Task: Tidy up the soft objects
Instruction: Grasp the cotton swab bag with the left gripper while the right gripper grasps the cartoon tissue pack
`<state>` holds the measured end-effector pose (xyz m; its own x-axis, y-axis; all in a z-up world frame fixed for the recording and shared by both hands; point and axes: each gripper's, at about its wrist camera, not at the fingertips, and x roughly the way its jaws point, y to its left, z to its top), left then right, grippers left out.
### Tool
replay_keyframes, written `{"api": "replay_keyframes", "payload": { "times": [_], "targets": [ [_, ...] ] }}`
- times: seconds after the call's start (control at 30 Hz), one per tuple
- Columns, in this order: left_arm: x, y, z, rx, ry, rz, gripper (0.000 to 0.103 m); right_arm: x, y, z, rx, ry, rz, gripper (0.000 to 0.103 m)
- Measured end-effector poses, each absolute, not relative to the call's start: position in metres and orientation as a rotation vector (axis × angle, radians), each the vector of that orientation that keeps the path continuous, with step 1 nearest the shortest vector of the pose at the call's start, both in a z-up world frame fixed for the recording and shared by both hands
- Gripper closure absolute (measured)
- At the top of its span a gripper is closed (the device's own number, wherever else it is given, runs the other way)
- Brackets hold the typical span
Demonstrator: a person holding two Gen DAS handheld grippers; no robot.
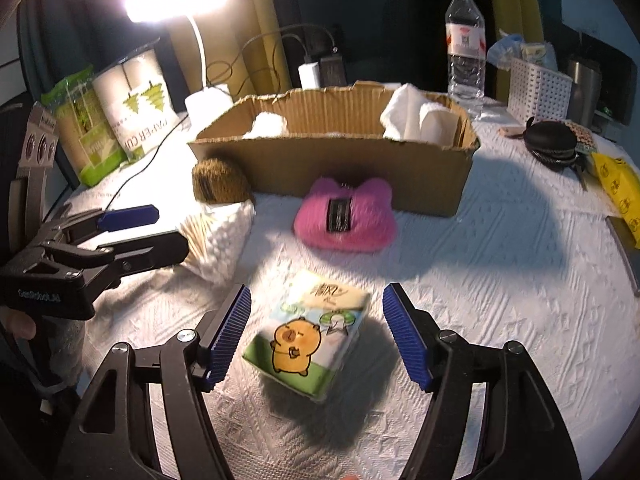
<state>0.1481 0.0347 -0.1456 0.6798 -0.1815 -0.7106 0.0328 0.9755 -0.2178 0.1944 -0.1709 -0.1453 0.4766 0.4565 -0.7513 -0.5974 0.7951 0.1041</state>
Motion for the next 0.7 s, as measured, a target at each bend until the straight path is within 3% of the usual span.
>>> {"api": "replay_keyframes", "payload": {
  "times": [0.33,0.5,0.6,0.7],
  "targets": [
    [0.172,0.021,-0.165,-0.142,0.913,-0.057,0.007,0.202,-0.174,-0.158,-0.186,0.939,0.685,0.031],
    [0.178,0.022,-0.172,-0.142,0.936,-0.048,0.008,0.204,-0.177,-0.158,-0.16,0.944,0.711,0.039],
    [0.176,0.02,-0.171,-0.131,0.921,-0.059,0.026,0.205,-0.179,-0.157,-0.145,0.942,0.719,0.042],
    [0.174,0.017,-0.167,-0.133,0.916,-0.096,0.031,0.205,-0.18,-0.154,-0.151,0.932,0.718,0.043]
  ]
}}
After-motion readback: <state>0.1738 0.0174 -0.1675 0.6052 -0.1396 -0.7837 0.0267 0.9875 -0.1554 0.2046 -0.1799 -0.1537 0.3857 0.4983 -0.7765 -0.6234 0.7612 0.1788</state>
